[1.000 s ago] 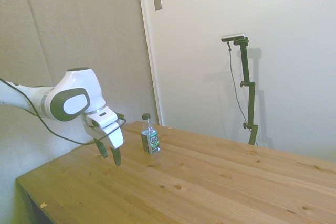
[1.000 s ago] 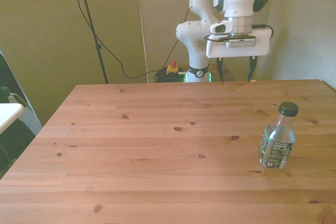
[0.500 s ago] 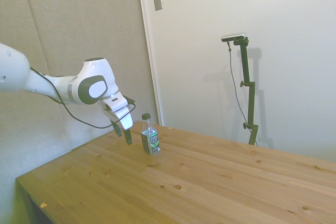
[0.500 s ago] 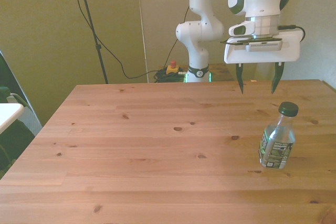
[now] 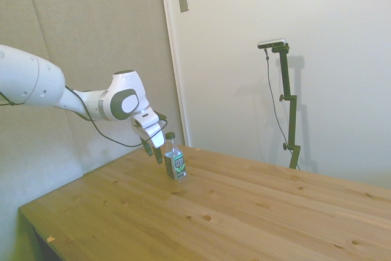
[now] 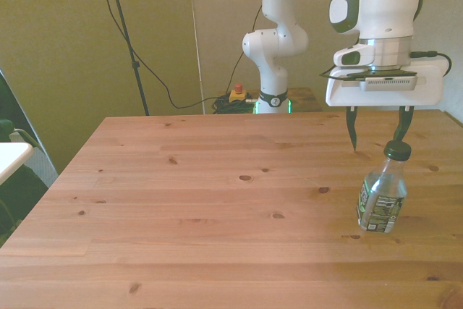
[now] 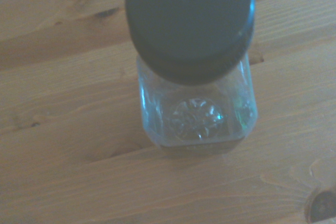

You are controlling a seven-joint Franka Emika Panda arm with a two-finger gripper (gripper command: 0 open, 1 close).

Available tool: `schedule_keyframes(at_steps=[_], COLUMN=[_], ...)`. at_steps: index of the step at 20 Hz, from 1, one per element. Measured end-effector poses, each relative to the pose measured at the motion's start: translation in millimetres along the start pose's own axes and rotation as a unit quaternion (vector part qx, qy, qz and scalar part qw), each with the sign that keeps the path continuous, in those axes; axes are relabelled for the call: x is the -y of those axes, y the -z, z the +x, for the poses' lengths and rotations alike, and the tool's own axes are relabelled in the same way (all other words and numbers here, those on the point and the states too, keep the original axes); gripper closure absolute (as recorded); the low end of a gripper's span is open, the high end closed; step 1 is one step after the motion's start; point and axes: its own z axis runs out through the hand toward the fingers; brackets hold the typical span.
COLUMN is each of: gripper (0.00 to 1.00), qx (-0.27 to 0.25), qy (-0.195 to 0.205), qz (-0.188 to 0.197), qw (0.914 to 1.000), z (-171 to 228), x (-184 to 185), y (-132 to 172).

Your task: Knock down the bottle

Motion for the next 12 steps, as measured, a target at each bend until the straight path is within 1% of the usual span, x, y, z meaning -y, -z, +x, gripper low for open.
schedule_keyframes(at_steps=[6,12], gripper=[1.00,1.00], qx=[0.003,-0.001], qy=[-0.006,-0.011], qz=[-0.009,-0.009], qw=[0.9999,0.9999], z=[0.0,6.3], x=[11.9,17.9], y=[10.7,5.9])
